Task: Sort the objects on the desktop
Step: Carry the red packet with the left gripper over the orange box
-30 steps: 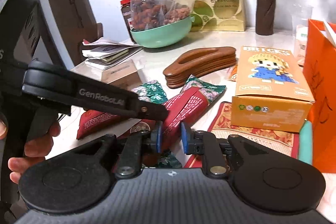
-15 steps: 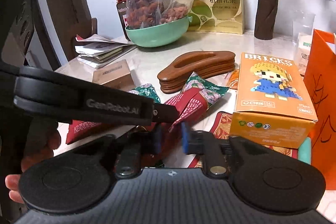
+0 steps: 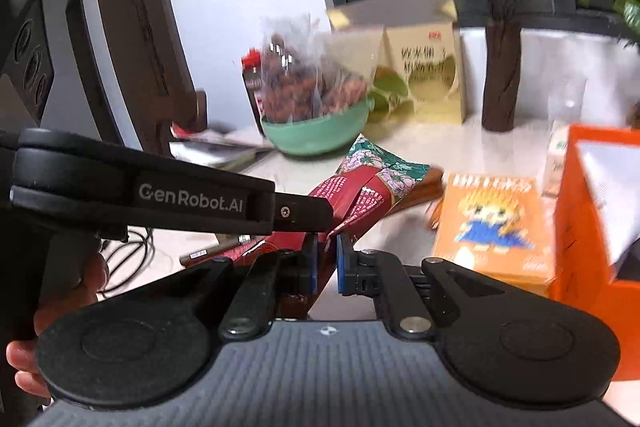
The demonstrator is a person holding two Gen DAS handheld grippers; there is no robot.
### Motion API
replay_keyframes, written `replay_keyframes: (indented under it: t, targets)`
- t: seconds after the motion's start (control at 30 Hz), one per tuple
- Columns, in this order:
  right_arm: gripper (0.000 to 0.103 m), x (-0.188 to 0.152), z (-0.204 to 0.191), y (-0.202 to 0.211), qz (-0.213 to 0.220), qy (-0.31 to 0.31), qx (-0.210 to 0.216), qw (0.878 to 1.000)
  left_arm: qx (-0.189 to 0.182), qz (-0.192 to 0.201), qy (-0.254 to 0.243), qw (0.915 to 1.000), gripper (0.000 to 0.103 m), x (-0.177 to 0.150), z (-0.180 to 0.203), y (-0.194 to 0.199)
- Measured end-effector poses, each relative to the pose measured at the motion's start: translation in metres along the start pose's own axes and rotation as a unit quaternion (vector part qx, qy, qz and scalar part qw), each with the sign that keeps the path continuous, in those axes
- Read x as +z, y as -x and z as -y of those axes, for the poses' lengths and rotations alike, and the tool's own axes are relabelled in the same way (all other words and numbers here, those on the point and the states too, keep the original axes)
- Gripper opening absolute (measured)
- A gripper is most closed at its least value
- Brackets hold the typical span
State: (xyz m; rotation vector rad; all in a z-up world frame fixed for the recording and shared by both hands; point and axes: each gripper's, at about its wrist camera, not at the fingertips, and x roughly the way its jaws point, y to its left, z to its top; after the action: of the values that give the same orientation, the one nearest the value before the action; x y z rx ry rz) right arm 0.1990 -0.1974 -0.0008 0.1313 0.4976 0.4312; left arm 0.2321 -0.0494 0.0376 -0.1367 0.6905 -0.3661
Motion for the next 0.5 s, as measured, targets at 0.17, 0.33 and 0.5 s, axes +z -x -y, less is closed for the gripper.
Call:
replay_keyframes:
  t: [0.17, 0.33, 0.5]
  targets:
    - [0.011, 0.008, 0.014, 0.029, 0.025, -0.001, -0.007, 1.0, -0.01, 0.021, -0.02, 0.9995, 0.021, 0.007, 0.036, 0.014]
    - [0.011, 0.012, 0.036, 0.06, 0.046, -0.007, -0.024, 0.999, -0.033, 0.029, -0.038, 0.9983, 0.021, 0.014, 0.078, 0.016]
    - [0.011, 0.012, 0.066, 0.09, 0.06, -0.012, -0.054, 0.997, -0.06, 0.033, -0.054, 0.9962, 0.021, 0.015, 0.125, 0.006]
